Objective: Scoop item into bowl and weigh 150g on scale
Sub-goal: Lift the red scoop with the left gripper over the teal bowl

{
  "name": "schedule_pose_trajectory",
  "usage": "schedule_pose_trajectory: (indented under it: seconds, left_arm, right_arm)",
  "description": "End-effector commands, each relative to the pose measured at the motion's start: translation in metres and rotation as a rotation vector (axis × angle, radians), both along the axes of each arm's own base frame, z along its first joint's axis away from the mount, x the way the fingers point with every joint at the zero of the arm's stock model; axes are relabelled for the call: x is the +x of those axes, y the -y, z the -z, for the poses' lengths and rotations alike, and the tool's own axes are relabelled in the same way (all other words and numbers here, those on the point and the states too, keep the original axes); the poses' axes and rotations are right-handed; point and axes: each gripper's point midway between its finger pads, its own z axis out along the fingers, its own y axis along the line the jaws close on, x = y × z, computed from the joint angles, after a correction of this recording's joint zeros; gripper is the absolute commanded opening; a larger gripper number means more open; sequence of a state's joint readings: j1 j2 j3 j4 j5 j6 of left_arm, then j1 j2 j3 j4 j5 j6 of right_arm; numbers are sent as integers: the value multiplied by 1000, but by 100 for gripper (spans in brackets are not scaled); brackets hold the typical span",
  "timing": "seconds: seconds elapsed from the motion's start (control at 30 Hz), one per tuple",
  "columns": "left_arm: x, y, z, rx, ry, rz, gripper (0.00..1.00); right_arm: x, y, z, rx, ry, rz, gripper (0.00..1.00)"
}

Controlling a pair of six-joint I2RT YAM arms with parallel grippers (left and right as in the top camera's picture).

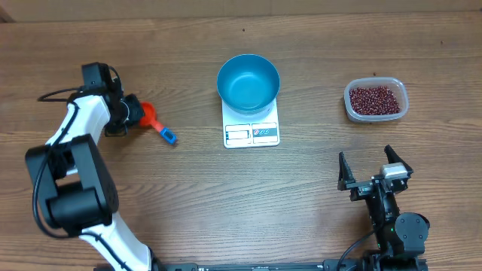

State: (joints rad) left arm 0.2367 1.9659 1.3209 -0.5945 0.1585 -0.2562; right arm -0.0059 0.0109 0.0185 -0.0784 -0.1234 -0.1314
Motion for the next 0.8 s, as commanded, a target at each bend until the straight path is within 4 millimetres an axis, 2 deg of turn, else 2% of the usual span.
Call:
schedule_pose_trajectory:
  seconds: [0.0,0.07,0.13,0.23,0.3,0.37,0.47,0.7,0.77]
  left_arm:
    - [27,38,-120,-148,305,76,4]
    - [23,54,-151,-185,366,101,4]
    - [11,80,-188,-209,429,150,4]
    - [-12,119,-224,-213,480,242,4]
    - [-25,143,-238,-221,500,301,4]
    - [-37,166,-248,-240,507,345,4]
    - [-46,186,-249,-271,486,366,4]
    - [-61,225,-245,-287,457,463,4]
    - [-61,231,-244,-274,460,476,4]
  right_arm:
    - [0,0,2,-1,2,2,100]
    - [0,0,2,-1,2,2,100]
    - [0,0,2,-1,2,2,100]
    - [0,0,2,-1,2,2,100]
    - [0,0,2,-1,2,2,100]
    - [0,0,2,-1,2,2,100]
    - [0,0,2,-1,4,2,100]
    - [0,-3,2,1,3,-13,100]
    - [-2,-13,0,95,-6,-75,100]
